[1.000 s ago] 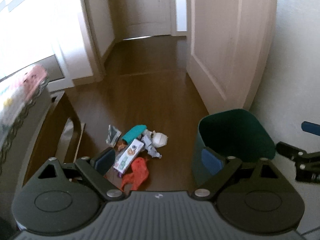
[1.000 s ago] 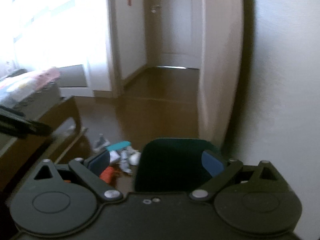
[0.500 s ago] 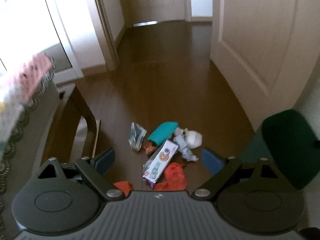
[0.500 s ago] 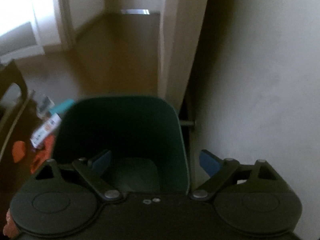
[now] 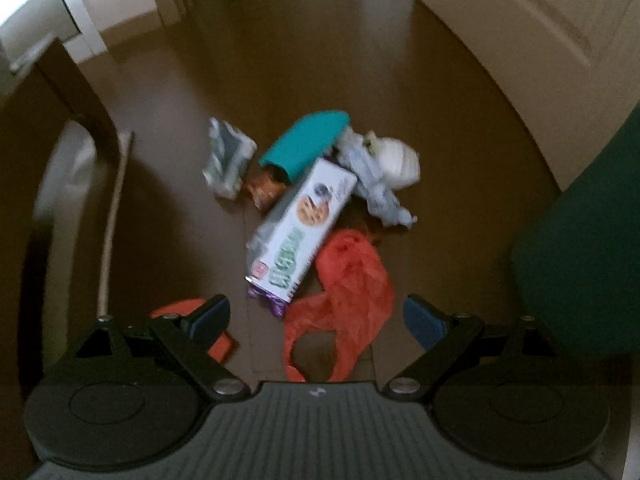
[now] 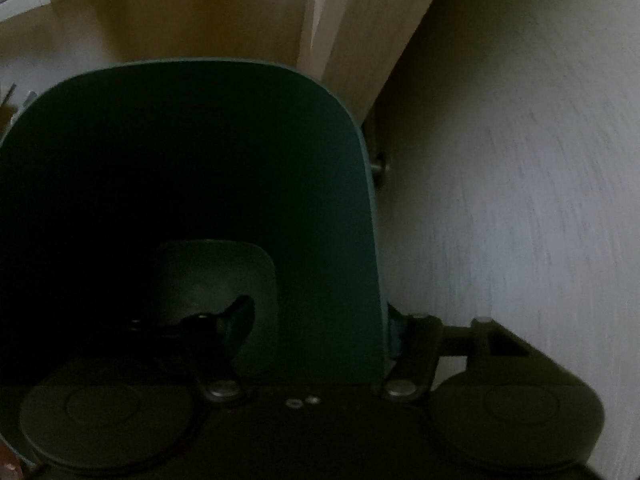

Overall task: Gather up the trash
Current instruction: 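Grasp the rim of the dark green bin with the right tool and lift, then lower the left tool onto the red mesh bag and close on it while the right tool holds the bin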

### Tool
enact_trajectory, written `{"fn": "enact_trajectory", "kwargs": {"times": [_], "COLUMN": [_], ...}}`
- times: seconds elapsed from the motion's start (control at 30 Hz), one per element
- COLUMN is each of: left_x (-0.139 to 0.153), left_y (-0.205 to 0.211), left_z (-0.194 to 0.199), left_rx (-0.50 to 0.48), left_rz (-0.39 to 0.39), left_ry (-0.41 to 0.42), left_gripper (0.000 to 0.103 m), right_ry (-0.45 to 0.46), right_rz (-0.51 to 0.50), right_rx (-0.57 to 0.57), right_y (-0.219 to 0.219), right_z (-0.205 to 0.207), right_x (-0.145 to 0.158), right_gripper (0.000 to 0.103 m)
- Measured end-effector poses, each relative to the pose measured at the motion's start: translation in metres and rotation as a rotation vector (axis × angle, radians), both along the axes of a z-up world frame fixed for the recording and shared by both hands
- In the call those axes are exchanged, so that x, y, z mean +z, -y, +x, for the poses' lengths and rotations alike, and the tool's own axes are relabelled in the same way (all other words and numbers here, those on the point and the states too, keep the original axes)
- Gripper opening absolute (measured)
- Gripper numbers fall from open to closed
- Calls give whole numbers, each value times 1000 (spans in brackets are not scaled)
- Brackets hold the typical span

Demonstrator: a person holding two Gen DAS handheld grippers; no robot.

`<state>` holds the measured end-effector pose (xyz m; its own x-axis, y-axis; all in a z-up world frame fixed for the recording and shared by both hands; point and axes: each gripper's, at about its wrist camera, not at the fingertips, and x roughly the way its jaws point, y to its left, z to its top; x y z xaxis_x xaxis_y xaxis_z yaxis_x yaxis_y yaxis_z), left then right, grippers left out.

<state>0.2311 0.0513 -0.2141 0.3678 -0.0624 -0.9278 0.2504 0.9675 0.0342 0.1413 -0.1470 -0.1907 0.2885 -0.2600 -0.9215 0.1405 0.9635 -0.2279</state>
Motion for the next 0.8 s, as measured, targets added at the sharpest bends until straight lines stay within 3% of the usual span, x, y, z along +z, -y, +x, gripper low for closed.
{"fn": "enact_trajectory", "kwargs": {"times": [0.13,0.27,0.57,0.8], "left_x": [-27,-55,-98,-138], "left_y": [6,11,23,47], "left_z": [6,7,23,41], "left_rx": [-33,-61,-61,-59], "left_rz": [-1,28,19,92], "left_ry": [-28,-48,-75,-98], "left_gripper": [94,94,94,94], "right_ry": [-22,-16,-44,-109], "right_rz": [-37,-84,37,-47], "right_rx": [-20,-33,-36,-78], "right_y": [-4,-9,-63,-136], "right_z": [10,6,-14,-23], "right_x": [2,10,60,81], "right_gripper": [33,19,3,6]}}
